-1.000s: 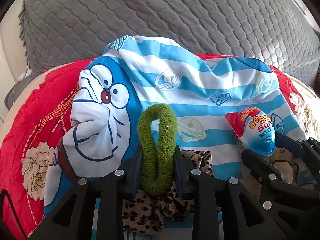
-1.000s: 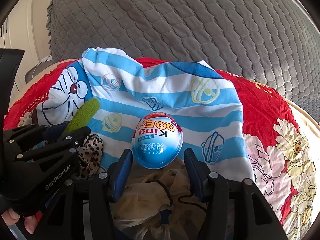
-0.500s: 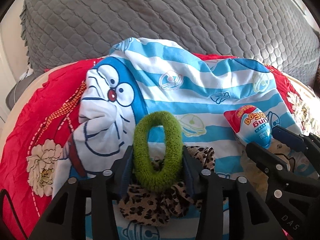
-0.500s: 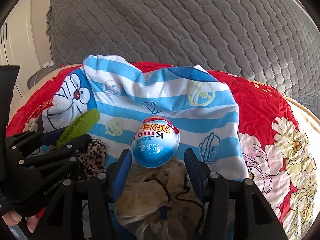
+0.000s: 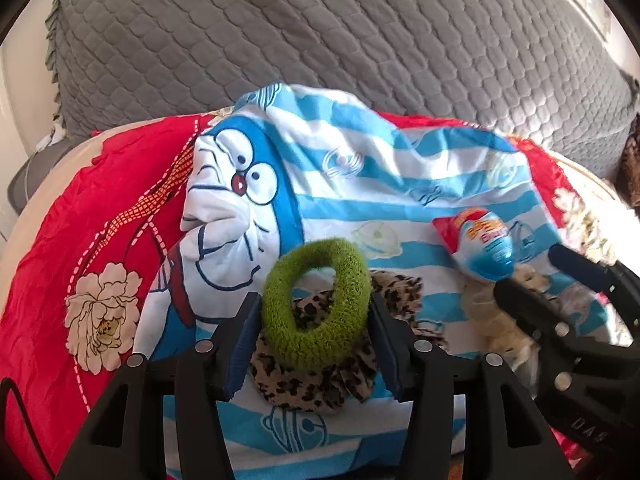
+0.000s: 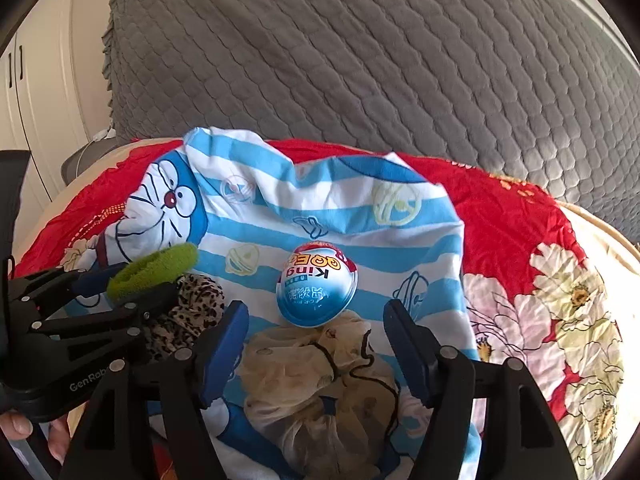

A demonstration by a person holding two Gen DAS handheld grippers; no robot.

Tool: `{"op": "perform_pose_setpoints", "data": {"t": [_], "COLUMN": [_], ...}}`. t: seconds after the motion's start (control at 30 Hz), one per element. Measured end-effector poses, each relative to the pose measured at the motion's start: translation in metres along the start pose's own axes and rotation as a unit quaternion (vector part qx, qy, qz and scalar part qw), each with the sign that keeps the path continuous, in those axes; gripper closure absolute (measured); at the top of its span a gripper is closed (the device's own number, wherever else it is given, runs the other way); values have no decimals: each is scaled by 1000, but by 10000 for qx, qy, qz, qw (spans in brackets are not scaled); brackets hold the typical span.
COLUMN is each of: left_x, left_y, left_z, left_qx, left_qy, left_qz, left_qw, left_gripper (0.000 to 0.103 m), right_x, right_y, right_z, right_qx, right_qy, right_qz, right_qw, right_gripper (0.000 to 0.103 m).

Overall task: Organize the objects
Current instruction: 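Open both tools to release the scrunchie and egg onto the cloth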

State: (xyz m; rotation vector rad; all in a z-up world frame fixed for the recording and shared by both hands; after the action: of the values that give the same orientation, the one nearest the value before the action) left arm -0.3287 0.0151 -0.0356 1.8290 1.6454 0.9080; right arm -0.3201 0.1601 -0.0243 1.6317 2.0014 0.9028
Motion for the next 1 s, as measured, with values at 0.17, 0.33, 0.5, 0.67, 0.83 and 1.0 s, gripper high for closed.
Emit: {"op": "perform_pose_setpoints", "data": {"t": [0.17,0.33,0.5,0.67,0.83,1.0], "left_x": [0,-3,-4,3,0,1], "left_y": [13,25,39,62,82,103], "left_z": [-8,-2,6,12,17,21], "left_qx": [121,82,21,86,80,126], "left_qy": [5,82,117,-145,-24,-30], "left_qz": [21,33,105,-29,-50,-96], "left_qw": [9999,9999,9999,9999,10000,9999], "left_gripper": [42,41,36,26,25,25], "right_x": [-2,-6,-7,-10,-14,-13], "right_y": [15,15,22,44,67,89], "right_z": [4,15,20,17,14,12], "right_qx": [116,-154,-312,-273,-311,-287], "right_qy": [-5,77,133,194,221,223], "right_qz": [11,20,93,132,81,109], "right_qw": [9999,9998,9994,9994,9992,9993], "right_gripper": [31,30,30,19,18,17]}}
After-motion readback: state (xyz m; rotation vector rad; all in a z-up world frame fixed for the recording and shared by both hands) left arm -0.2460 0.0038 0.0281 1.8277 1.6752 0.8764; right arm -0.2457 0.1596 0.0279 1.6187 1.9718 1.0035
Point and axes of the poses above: each gripper's, at about its wrist camera, not at the fingertips, and y roughly against the way its jaws point, x to its right, z to its underside, the point moved 6 cm from there along -y, roughly the way its jaws point, and after that the axes turned 6 degrees about z, right-handed, at the moved point
